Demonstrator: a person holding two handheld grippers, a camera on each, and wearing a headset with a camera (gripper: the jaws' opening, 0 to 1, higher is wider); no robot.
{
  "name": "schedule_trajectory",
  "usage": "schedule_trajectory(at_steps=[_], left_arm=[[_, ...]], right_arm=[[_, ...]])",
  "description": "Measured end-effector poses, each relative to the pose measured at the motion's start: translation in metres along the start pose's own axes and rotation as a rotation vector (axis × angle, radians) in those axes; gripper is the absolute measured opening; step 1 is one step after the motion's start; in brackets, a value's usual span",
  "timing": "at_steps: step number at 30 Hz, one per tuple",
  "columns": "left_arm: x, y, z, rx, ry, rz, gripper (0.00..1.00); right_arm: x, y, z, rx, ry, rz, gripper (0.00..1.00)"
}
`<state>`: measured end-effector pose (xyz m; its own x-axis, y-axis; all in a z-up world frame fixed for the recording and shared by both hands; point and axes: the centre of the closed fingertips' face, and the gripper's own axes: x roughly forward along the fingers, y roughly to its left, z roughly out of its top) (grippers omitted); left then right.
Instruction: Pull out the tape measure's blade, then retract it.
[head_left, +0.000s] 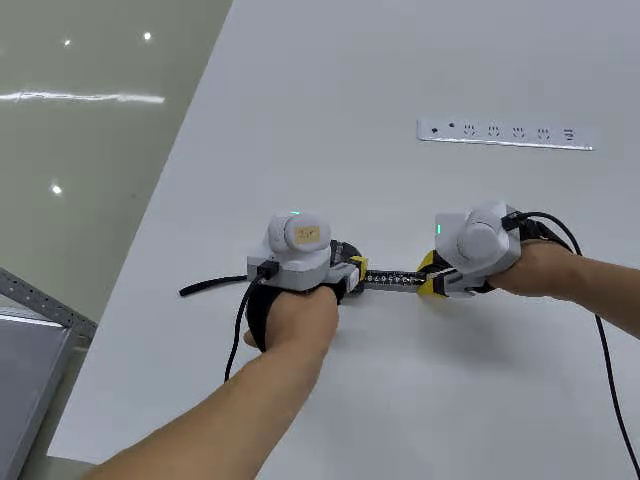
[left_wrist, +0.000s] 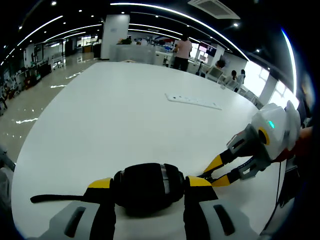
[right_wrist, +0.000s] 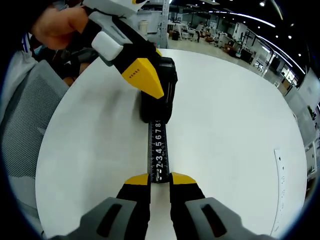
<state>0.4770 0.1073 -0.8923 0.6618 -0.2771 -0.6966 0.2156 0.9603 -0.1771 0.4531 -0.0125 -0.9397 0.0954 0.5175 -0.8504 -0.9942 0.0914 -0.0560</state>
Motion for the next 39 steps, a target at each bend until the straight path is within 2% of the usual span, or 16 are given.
schedule_trajectory(at_steps=[39], left_arm=[[0.000, 0.000, 0.000, 0.007, 0.000, -0.009, 0.51]], right_arm=[[0.008, 0.002, 0.017, -0.009, -0.016, 0.016, 0.14]])
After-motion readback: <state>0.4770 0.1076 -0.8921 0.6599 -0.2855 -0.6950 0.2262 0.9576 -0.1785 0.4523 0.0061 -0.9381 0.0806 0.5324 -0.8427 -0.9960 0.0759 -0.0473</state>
